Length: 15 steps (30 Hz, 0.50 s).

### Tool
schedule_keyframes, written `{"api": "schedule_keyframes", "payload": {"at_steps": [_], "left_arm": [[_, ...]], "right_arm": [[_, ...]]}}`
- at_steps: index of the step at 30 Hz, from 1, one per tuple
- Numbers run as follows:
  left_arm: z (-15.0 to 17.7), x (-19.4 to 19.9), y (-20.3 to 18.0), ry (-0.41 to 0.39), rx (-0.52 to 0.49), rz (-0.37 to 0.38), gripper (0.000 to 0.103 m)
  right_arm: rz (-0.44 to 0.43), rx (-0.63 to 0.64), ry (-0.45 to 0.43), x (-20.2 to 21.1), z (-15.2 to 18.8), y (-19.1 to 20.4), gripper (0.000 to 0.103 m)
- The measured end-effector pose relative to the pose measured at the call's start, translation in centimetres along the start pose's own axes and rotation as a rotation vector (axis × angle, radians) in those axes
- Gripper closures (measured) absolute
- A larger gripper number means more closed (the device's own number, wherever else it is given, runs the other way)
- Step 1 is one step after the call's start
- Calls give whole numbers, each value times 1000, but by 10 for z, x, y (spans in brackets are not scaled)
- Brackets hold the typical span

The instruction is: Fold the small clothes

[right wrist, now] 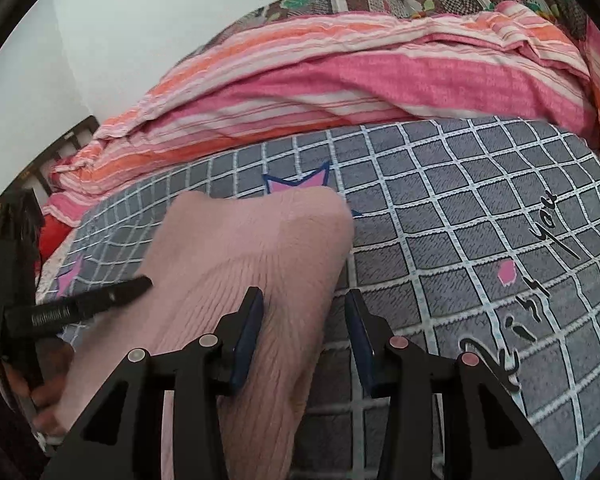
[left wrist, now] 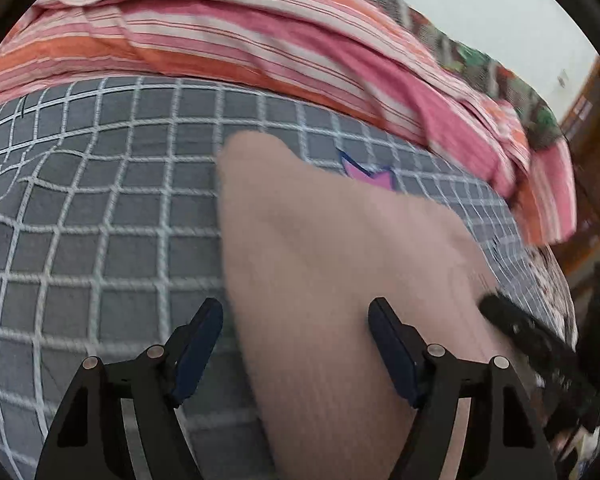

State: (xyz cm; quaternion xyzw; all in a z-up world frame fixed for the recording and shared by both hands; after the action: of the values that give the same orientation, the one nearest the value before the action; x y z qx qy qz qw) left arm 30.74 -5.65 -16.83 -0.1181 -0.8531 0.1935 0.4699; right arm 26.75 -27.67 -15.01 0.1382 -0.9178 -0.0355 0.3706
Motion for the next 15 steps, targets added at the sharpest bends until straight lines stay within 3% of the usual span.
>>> {"api": "schedule_keyframes", "payload": {"at_steps": [3,8,15], "left_arm": [[20,9,-5,2,-21,5,29],[44,31,-1,17,-5,34,29],[72,54,-3,-27,-40,15,29]], "right_arm": [[-38,20,0,14,10,11,62],[-31,43,10,29,31,19,62],[-42,27,18,51,39,16,65]]}}
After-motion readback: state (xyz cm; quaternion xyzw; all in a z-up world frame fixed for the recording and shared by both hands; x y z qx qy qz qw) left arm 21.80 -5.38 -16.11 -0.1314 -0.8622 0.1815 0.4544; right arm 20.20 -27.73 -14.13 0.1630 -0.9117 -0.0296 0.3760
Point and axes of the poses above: each gripper's, at about its wrist camera, not at the fingertips, and x roughly against the way its jaws point, y to its left, z to its underside, the point moved 4 cm from there along -x, roughly the way its jaws point, and after that the axes turned 11 degrees about x, right-handed, at the moved point
